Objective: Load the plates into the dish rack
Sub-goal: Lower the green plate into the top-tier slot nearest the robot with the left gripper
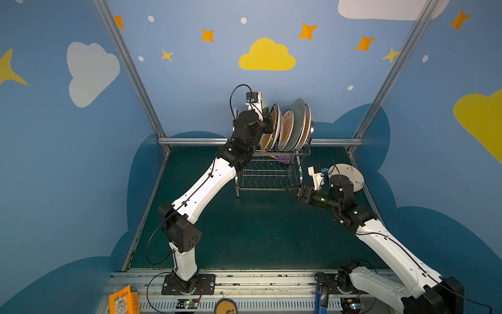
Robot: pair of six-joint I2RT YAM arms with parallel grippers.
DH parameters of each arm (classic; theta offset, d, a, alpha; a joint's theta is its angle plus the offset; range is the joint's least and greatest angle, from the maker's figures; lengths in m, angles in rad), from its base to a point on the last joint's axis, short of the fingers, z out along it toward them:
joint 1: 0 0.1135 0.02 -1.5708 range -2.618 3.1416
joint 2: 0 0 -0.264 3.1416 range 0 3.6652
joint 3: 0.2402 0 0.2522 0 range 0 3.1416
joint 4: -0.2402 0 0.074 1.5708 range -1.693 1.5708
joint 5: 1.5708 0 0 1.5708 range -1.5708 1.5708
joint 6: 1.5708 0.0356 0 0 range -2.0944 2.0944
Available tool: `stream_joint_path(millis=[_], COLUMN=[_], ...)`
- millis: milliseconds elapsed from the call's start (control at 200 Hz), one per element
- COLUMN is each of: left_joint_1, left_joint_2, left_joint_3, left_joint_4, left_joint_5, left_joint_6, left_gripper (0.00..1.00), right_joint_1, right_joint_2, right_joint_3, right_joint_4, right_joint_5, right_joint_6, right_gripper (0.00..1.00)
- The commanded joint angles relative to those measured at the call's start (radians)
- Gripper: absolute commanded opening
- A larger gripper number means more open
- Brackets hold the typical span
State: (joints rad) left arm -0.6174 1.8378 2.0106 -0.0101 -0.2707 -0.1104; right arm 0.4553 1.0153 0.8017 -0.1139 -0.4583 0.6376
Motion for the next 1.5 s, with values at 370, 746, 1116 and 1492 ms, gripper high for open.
stream_joint_path(millis=[370,746,1116,1492], left_joint_1=[0.025,0.050,0.055,0.058], left_joint_2=[0.038,0.049,0.019,-0.073], left_joint_3=[0.096,0.091,0.047,-0.124], left_joint_4=[0.096,0.054,0.032,0.095], left_joint_5=[0.002,0.051,0.077,0.098], left_joint_6=[-0.009,-0.062,-0.062,-0.060], left_gripper=[0.04,0.04,0.04,0.04], right_joint_1=[0.005,0.005,0.006,0.006], right_joint_2=[0.005,0.014,0.012,0.011], right_joint_3=[-0.001,-0.002,-0.006,-0.006], right_joint_4=[-0.033,-0.036,-0.043,-0.046], right_joint_5=[0.018,0.023,0.024,0.036], right_joint_6=[-0.030,-0.027,-0.025,-0.029], right_gripper=[0.92,0.92,0.92,0.92])
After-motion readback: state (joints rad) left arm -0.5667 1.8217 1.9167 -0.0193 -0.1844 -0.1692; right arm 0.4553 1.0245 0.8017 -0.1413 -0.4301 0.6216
